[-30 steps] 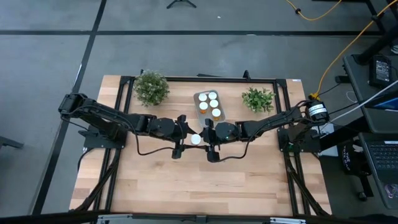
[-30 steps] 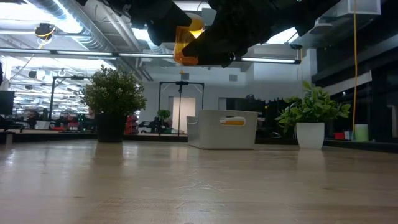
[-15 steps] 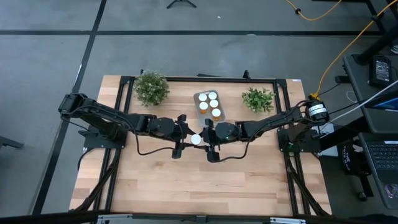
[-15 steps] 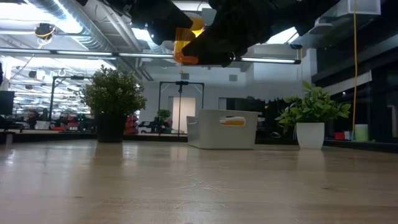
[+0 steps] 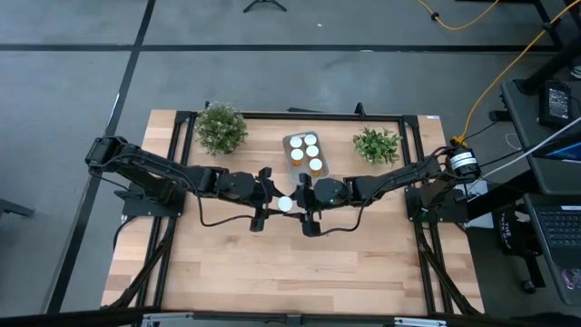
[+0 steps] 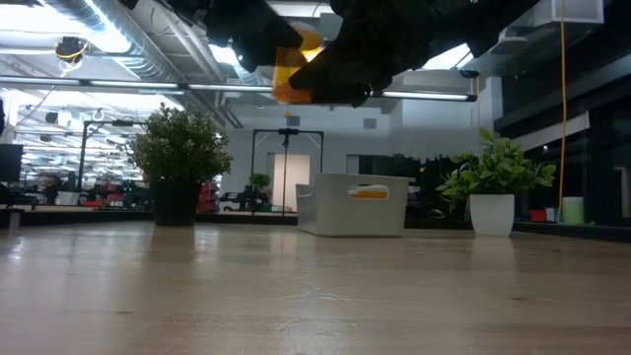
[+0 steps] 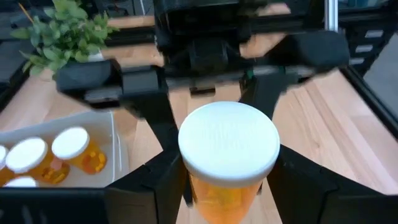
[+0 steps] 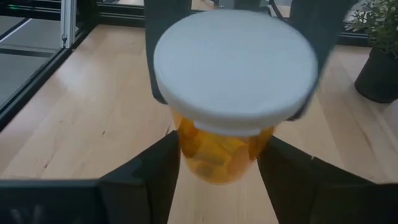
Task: Pick and place pill bottles into a basket
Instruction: Put the orange pill bottle into the gray bin
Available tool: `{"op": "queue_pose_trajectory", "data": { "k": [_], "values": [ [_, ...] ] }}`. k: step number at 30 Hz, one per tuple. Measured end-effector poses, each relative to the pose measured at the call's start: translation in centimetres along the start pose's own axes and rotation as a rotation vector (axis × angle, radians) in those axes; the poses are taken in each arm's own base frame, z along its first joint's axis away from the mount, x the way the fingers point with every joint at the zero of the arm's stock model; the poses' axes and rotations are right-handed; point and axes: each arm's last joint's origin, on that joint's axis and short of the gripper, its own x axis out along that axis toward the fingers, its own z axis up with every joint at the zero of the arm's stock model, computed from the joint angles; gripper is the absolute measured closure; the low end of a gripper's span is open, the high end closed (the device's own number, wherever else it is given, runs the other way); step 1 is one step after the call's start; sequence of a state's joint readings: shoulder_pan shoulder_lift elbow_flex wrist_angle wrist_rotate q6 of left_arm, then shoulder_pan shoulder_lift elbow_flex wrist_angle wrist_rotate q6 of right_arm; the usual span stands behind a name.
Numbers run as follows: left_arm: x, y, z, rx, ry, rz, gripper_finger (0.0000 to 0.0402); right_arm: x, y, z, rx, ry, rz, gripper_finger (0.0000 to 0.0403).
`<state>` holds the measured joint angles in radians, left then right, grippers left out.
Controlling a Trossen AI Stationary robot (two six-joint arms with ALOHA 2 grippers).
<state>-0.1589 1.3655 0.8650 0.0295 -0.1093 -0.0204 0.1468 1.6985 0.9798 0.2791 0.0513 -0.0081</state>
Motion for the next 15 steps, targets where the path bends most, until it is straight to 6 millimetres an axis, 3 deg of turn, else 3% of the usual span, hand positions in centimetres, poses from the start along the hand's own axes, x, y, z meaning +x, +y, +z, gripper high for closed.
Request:
{"op": "queue_pose_trajectory", "data": {
  "k": [7, 15],
  "values": [
    [-0.3, -0.1, 0.0, 0.028, 0.002, -0.032, 0.0206, -0.7, 0.0, 0.4, -0.001, 0.003, 0.002, 0.0142],
    [-2.2, 0.1, 1.0, 0.071, -0.041, -0.024, 0.0206, -4.1, -0.5, 1.8, 0.051, 0.063, -0.104, 0.0122]
  ]
}}
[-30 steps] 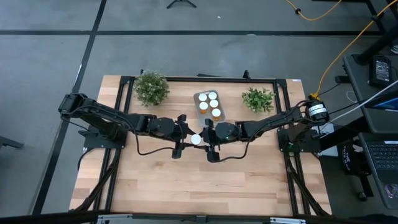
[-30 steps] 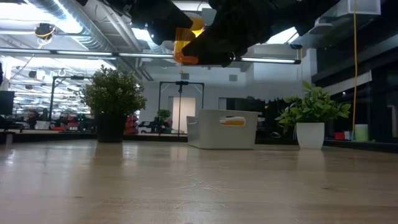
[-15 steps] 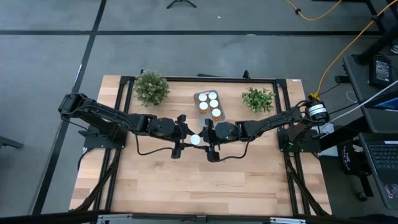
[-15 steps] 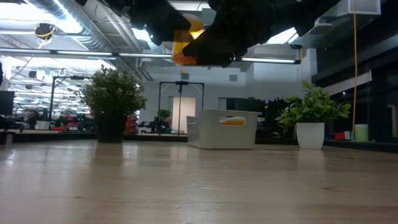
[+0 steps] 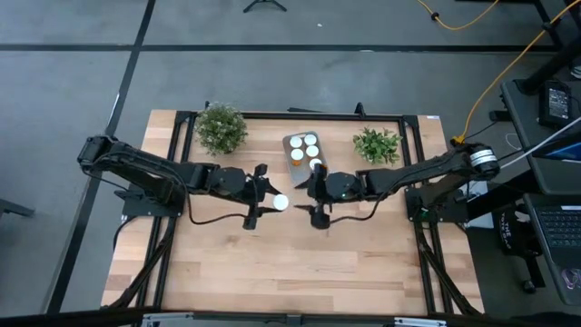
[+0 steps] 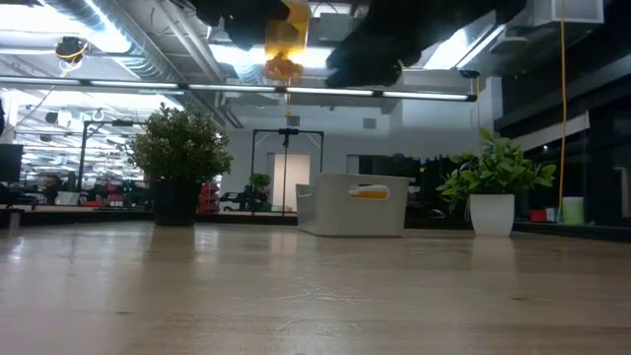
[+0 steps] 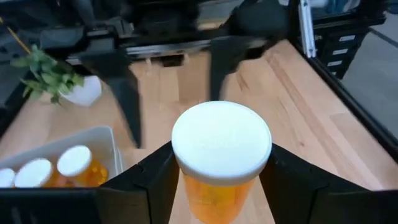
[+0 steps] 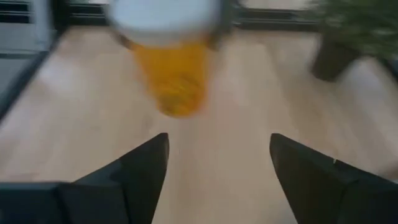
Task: Pick and place pill bottles into a basket
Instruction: Put the orange pill bottle into the gray bin
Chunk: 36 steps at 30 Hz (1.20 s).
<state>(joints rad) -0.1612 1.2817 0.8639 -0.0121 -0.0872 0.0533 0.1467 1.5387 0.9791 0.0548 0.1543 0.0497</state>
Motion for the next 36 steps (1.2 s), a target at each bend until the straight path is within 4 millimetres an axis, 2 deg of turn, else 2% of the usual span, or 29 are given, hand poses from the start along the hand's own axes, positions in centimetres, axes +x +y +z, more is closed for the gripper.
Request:
{"op": "queue_pose_trajectory", "data": {
  "k": [5, 9, 16, 20, 26, 36],
  "values": [
    [-1.0, 0.2, 0.6, 0.019, -0.034, 0.034, 0.0206, -0.9, 0.5, -0.8, -0.018, 0.049, -0.093, 0.0167],
    [-1.2, 0.8, 0.6, 0.032, -0.027, 0.073, 0.0206, -0.9, 1.3, -2.9, -0.024, 0.085, -0.077, 0.0243],
    [-1.2, 2.7, 0.4, 0.015, -0.014, 0.132, 0.0206, -1.6, 2.2, -6.1, 0.009, -0.022, -0.034, 0.0388],
    [-1.1, 3.7, 0.3, 0.005, -0.011, 0.165, 0.0205, -2.5, 2.8, -7.3, 0.028, -0.118, 0.008, 0.0389],
    [0.2, 4.9, -0.2, 0.018, -0.006, 0.160, 0.0205, -3.4, 4.1, -9.5, 0.009, -0.187, 0.085, 0.0399],
    [2.1, 8.6, -1.0, -0.026, -0.066, 0.171, 0.0205, -4.1, 3.9, -11.3, 0.023, -0.243, 0.099, 0.0397]
  ]
}}
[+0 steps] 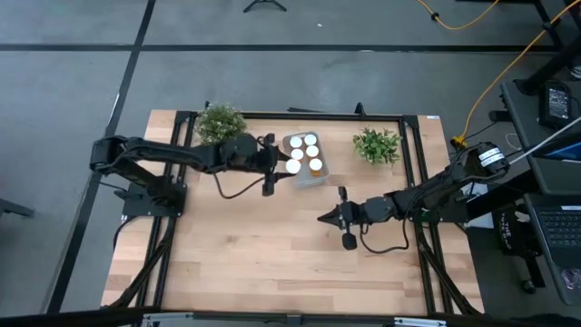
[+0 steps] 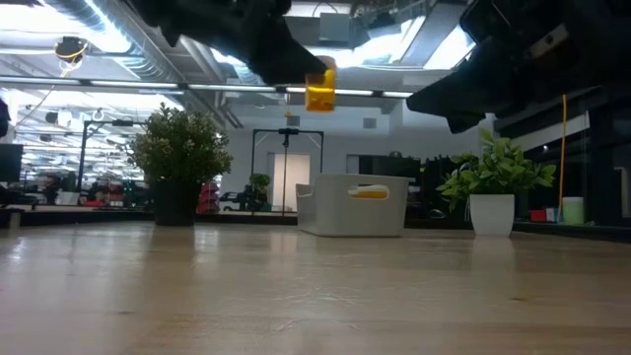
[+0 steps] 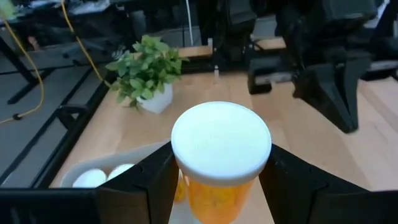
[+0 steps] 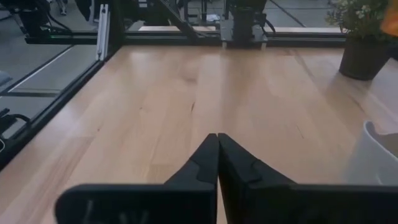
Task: Pick and place pill bottles into a basket
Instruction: Put the orange pill bottle into the gray bin
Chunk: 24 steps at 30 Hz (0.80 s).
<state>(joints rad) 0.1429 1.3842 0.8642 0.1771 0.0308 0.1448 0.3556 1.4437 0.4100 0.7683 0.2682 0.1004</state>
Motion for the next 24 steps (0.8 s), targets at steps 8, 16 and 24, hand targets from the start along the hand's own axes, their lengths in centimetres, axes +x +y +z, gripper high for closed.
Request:
{"op": "queue_pose_trajectory", "data": {
  "k": [8, 16, 24],
  "values": [
    [2.6, 2.6, -1.9, -0.030, -0.022, -0.016, 0.0205, -0.1, -0.1, 0.1, 0.011, -0.022, -0.002, 0.0392],
    [4.7, 4.3, -4.5, -0.058, 0.039, 0.019, 0.0205, -0.1, -0.1, 0.1, 0.042, -0.029, -0.002, 0.0399],
    [6.5, 4.4, -6.0, -0.081, 0.030, 0.018, 0.0205, -0.1, 0.1, 0.1, 0.141, -0.026, 0.010, 0.0390]
  ]
}}
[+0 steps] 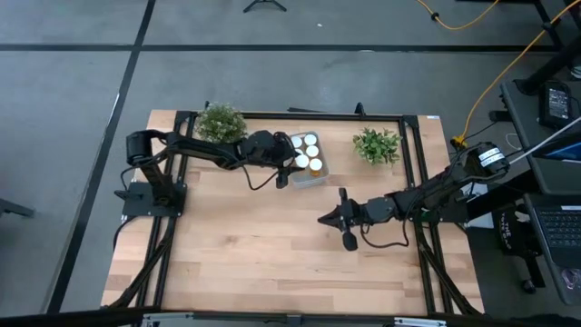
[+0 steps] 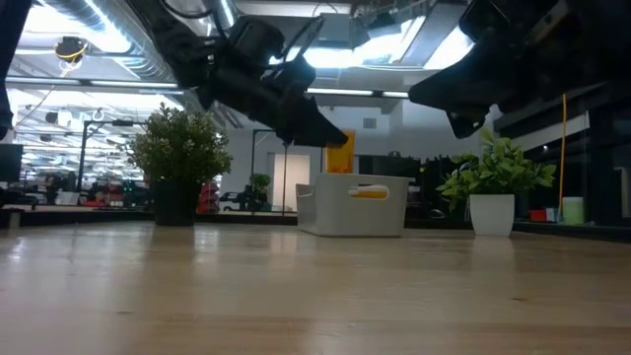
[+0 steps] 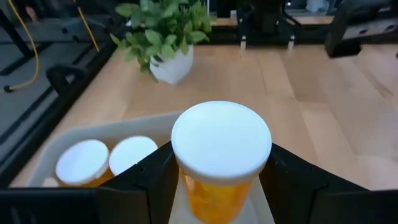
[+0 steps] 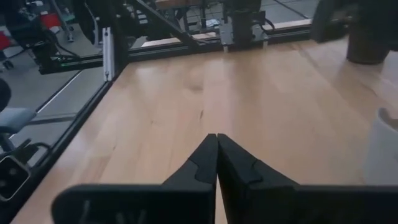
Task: Pick and place pill bottles into a basket
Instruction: Put the orange pill bottle into the gray bin
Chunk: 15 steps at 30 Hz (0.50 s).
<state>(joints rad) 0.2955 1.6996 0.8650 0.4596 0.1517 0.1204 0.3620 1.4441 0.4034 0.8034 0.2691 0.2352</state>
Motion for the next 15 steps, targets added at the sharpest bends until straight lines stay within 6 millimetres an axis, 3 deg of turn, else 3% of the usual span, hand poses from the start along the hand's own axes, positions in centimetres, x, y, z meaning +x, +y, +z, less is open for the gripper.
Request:
{"op": "queue_pose_trajectory", "data": {
  "k": [15],
  "values": [
    [0.82, -0.22, -1.10, -0.011, 0.036, 0.001, 0.0205, 0.04, -0.19, -0.06, -0.112, 0.009, -0.008, 0.0391]
  ]
}}
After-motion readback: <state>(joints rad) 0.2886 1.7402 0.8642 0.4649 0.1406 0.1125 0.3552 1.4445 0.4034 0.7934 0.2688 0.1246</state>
